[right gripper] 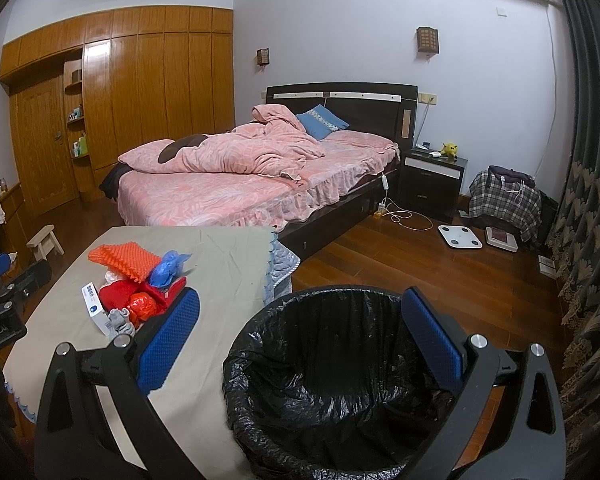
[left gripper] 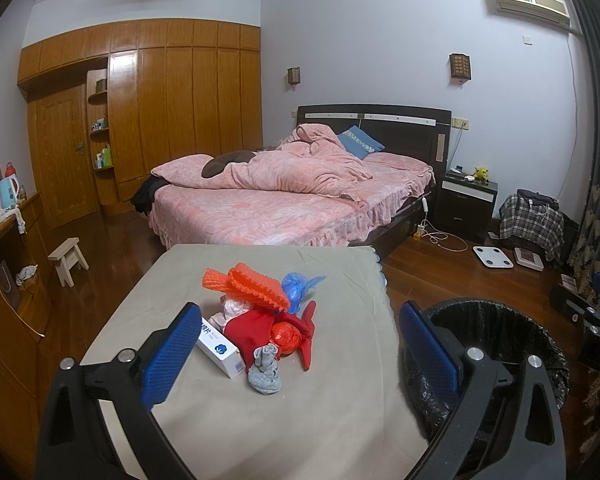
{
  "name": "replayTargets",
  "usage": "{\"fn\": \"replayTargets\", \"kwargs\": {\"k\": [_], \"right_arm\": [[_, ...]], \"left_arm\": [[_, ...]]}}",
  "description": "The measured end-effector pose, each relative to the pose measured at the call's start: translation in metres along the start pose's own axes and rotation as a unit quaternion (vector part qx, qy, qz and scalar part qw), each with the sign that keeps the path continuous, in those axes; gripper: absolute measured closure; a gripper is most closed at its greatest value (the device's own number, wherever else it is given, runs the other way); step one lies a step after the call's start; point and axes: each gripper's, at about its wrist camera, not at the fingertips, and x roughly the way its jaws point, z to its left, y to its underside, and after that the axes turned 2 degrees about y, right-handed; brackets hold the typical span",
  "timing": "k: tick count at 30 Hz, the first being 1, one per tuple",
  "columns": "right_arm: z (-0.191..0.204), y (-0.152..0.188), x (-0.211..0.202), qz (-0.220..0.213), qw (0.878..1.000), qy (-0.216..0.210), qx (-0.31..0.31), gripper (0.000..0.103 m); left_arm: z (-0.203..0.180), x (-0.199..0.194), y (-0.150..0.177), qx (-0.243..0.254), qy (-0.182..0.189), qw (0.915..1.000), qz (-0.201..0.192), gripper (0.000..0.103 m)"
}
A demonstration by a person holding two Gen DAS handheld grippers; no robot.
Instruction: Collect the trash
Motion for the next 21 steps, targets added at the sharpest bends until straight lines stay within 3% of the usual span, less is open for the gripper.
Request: {"fn": "replayTargets", "kwargs": {"k": [13,17,21], "right_arm": [[0.007,-0.004,0.001,0.005,1.0,-0.004,-0.002,0.005],[0.026,0.009,0.017,0.01,1.0,-0.015,-0.004,0.005],[0.033,0.008,0.029,0.011,1.0,-0.027,-0.001,0.005]], "left_arm": [[0.003,0.001,0.002,-0.006,0.002,1.0,0.002,0.006],[0.009,0.006,0.007,-0.007,0.01,0.9999,0.004,0.006],[0.023,0.016,0.011,-0.012,-0.006,0.9999,-0.003,0.006]]}}
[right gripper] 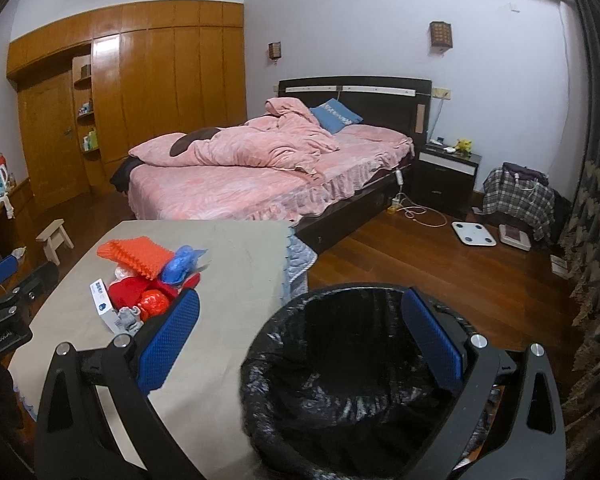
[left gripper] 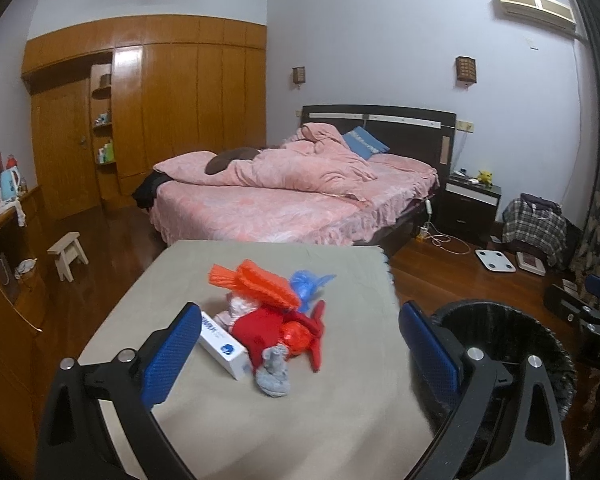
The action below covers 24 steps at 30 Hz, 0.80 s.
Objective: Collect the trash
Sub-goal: 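Grasp the white alcohol-pad box with the left gripper while the right gripper approaches the grey sock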
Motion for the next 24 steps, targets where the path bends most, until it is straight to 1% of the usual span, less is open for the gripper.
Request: {"fn": "replayTargets", "kwargs": {"k": [2,4,5,8,12,15,20,21,24], "right_arm": [[0.006,0.002,0.011,0.002,1.0,-0.009,0.003,0.005],[0.016,0.005,0.025,0.014,1.0,-0.024,0.003,0.005],[0.02,0.004,0.03,0.018,0.999,-0.028,0.0,0.005],[0.04,0.011,0.054,0.033,0.998,-0.047,-0.018,0.005],[0.065,0.021,0.091,0.058,0.996,-0.064,-0.021,0.005],[0.081,0.026,0.112,0.067,0.995,-0.066,-0.031,0.005],[0.1,0.034,0.138,0.075,0.994,-0.064,-0.051,0.014],[0.102,0.035,0.142,0.08,0.993,-0.066,-0.052,0.018],[0.106,0.038,0.151,0.088,0.992,-0.069,-0.055,0.02]], "left_arm": [[0.008,0.006,0.003,-0.005,-0.011,0.9999,0.002,0.006],[0.018,0.011,0.008,-0.01,-0.021,0.9997,0.003,0.006],[0.025,0.015,0.012,-0.012,-0.035,0.9993,0.0,0.006],[0.044,0.027,0.021,-0.02,-0.055,0.9983,-0.003,0.006],[0.064,0.05,0.033,-0.022,-0.077,0.9966,0.022,0.006],[0.077,0.072,0.044,-0.023,-0.09,0.9946,0.045,0.006],[0.085,0.105,0.06,-0.028,-0.096,0.9923,0.072,0.01],[0.085,0.109,0.061,-0.029,-0.096,0.9921,0.075,0.01],[0.088,0.125,0.066,-0.029,-0.098,0.9912,0.084,0.012]]}}
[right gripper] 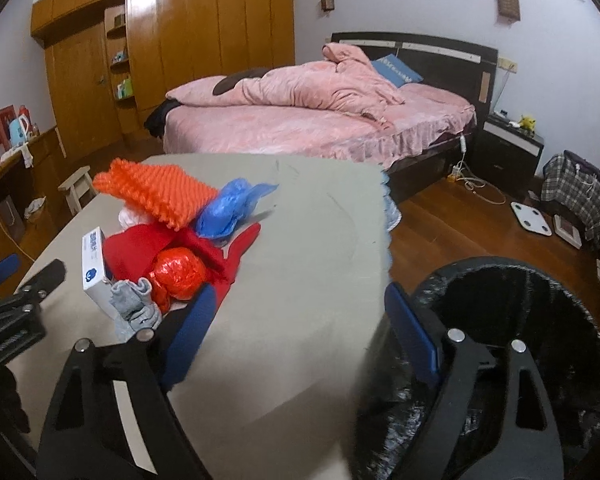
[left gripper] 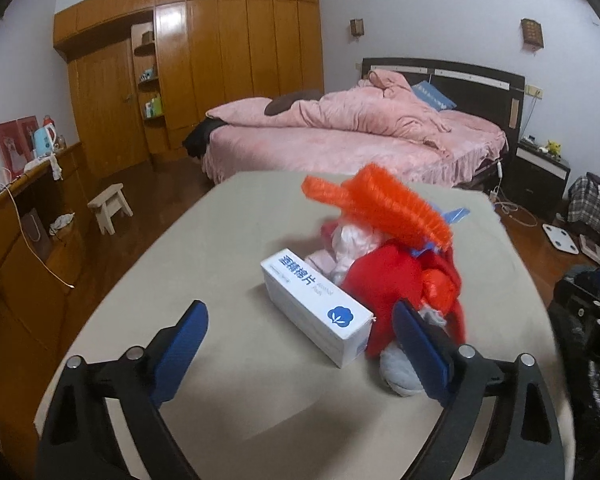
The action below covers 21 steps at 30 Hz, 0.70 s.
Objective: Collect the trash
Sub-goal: 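Grasp the white alcohol-pad box with the left gripper while the right gripper approaches the grey sock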
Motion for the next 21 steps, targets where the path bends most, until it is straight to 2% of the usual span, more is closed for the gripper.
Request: {"fn": "replayTargets", "kwargs": {"k": [7,12,17,21], "right_arm": [[0.01,0.002,0.017,0.013,1.0,0.001,-0.014,0.02],[0.012,0.003,0.021,0.016,1.0,0.001,-0.019,0.02],[0.016,0.005,0.024,0.022,0.999,-0.002,-0.025,0.019],[0.022,0.006,0.024,0.023,0.999,-0.009,-0.033,0.018]], "left_arm": [[-0.005,0.029,0.002,-0.005,0.007,0.9998,0.02,0.012],[-0.005,0.045,0.004,-0.01,-0.001,0.9992,0.038,0.013],[0.003,0.055,0.008,0.002,0.004,0.9982,0.06,0.024],[0.026,0.044,0.012,-0.001,-0.003,0.9978,0.066,0.025]]}}
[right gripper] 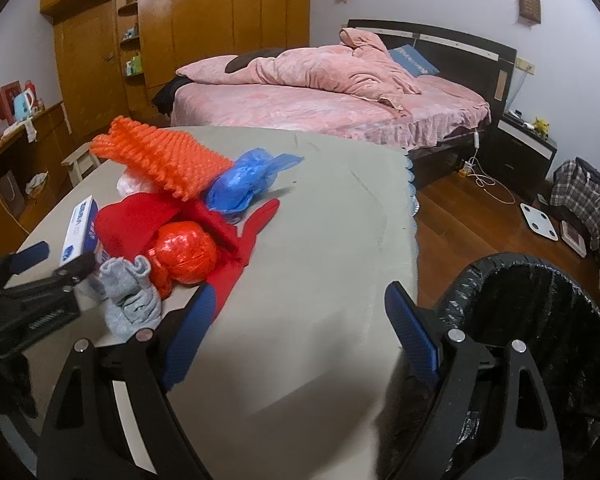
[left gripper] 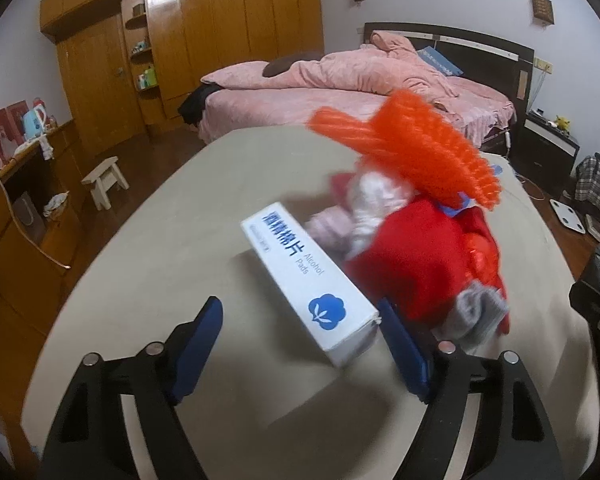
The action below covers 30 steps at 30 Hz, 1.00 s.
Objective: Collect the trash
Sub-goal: 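Grasp the white alcohol-pad box with the left gripper while the right gripper approaches the grey sock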
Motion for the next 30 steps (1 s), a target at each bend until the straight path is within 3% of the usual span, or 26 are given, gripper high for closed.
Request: {"fn": "replayTargets", "kwargs": {"k": [5,8,18,19,22,30], "right_arm": [[0.009,0.001,0.003,0.003,1.0,-0.006,-0.004,0.018],[0.012,0.0,0.004,0.006,1.0,-0.009,-0.006,0.018],[0.018,0.002,0.007,0.009,1.0,-0.01,-0.013,0.018],[0.02,0.003,0.007,0.009,1.0,-0.012,-0.015,0.018],[0.025,0.003,0.008,0.009,1.0,-0.02,-0.015,0.018],[0.048,0.0,-0.003,-0.013,0.998,-0.056,-0.016,0.022]], "left_arm": [[0.026,-0.005,0.004,-0.029,-0.001,0.9995,0.011,0.024],[0.027,0.006,0.003,-0.039,0.01,0.9988,0.027,0.021],[0.026,0.038,0.005,-0.049,-0.009,0.9969,0.061,0.019],[0.026,0.041,0.005,-0.052,-0.008,0.9964,0.067,0.019],[0.028,0.047,0.008,-0.059,0.004,0.9952,0.078,0.037],[0.036,0.025,0.004,-0.049,0.027,0.9975,0.044,0.042]]}}
